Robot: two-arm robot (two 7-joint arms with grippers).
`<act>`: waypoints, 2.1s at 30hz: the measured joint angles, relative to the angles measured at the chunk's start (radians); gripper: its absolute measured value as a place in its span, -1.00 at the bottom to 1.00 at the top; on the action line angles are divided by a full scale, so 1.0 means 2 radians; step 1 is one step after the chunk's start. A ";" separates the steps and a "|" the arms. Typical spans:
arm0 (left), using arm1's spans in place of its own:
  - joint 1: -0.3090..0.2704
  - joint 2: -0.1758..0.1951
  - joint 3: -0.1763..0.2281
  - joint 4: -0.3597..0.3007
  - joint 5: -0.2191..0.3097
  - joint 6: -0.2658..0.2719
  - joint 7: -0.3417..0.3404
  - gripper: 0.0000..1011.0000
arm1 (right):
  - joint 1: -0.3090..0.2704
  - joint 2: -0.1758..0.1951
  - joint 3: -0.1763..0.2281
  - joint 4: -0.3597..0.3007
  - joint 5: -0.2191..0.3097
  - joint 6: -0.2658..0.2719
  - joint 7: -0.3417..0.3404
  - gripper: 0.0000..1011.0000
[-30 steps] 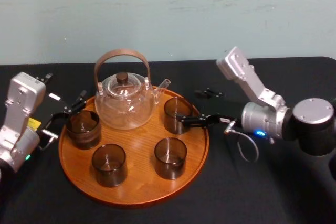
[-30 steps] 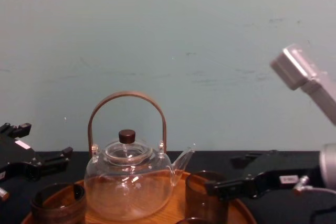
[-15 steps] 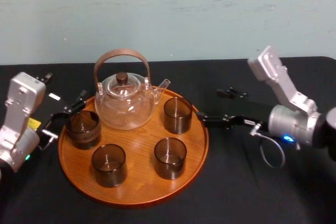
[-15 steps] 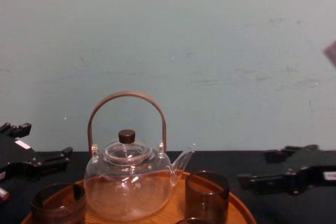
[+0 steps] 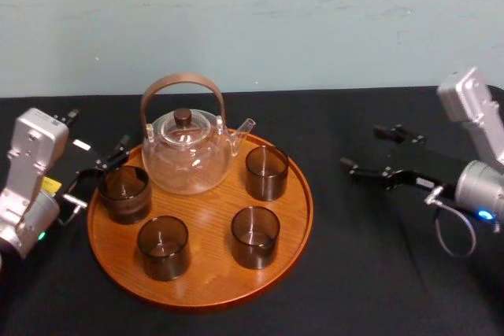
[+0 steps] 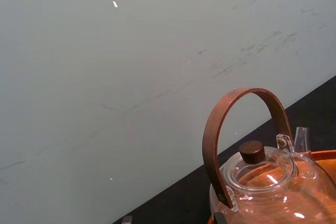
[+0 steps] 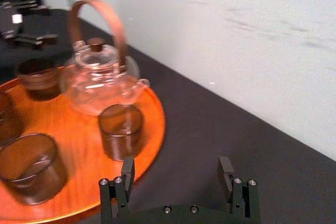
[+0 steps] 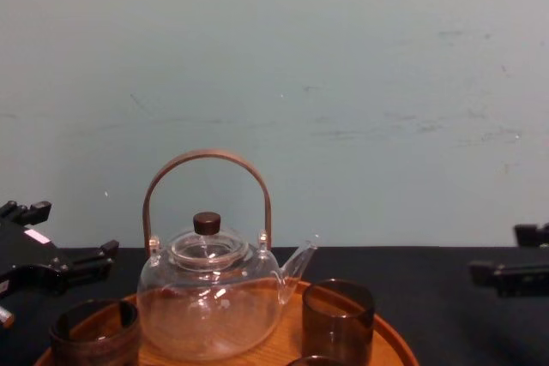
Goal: Pick up the glass from the table and place it on the tray.
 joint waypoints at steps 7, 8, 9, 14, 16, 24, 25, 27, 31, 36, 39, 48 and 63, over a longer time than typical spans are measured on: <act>0.000 0.000 0.000 0.000 0.000 0.000 0.000 0.98 | -0.015 -0.007 0.027 -0.003 0.004 -0.003 -0.038 0.98; 0.000 0.000 0.000 0.000 0.000 0.000 0.000 0.98 | -0.017 -0.011 0.033 -0.001 0.003 -0.006 -0.049 0.98; 0.000 0.000 0.000 0.000 0.000 0.000 0.000 0.98 | -0.018 -0.014 0.036 0.000 0.002 -0.007 -0.054 0.98; 0.000 0.000 0.000 0.000 0.000 0.000 0.000 0.98 | -0.024 -0.035 0.049 0.011 -0.008 -0.027 -0.078 0.98; 0.000 0.000 0.000 0.000 0.000 0.000 0.000 0.98 | -0.025 -0.043 0.052 0.017 -0.013 -0.037 -0.083 0.98; 0.000 0.000 0.000 0.000 0.000 0.000 0.000 0.98 | -0.025 -0.066 0.051 0.037 -0.033 -0.067 -0.091 0.98; 0.000 0.000 0.000 0.000 0.000 0.000 0.000 0.98 | -0.025 -0.069 0.051 0.039 -0.035 -0.069 -0.091 0.98; 0.000 0.000 0.000 0.000 0.000 0.000 0.000 0.98 | -0.025 -0.074 0.051 0.044 -0.039 -0.076 -0.091 0.98; 0.000 0.000 0.000 0.000 0.000 0.000 0.000 0.98 | -0.024 -0.083 0.050 0.054 -0.048 -0.085 -0.090 0.98; 0.000 0.000 0.000 0.000 0.000 0.000 0.000 0.98 | -0.023 -0.090 0.052 0.061 -0.054 -0.087 -0.088 0.98; 0.000 0.000 0.000 0.000 0.000 0.000 0.000 0.98 | -0.023 -0.094 0.054 0.064 -0.057 -0.087 -0.087 0.98; 0.000 0.000 0.000 0.000 0.000 0.000 0.000 0.98 | -0.023 -0.097 0.056 0.065 -0.060 -0.087 -0.085 0.98; 0.000 0.000 0.000 0.000 0.000 0.000 0.000 0.98 | -0.023 -0.096 0.055 0.064 -0.059 -0.086 -0.085 0.98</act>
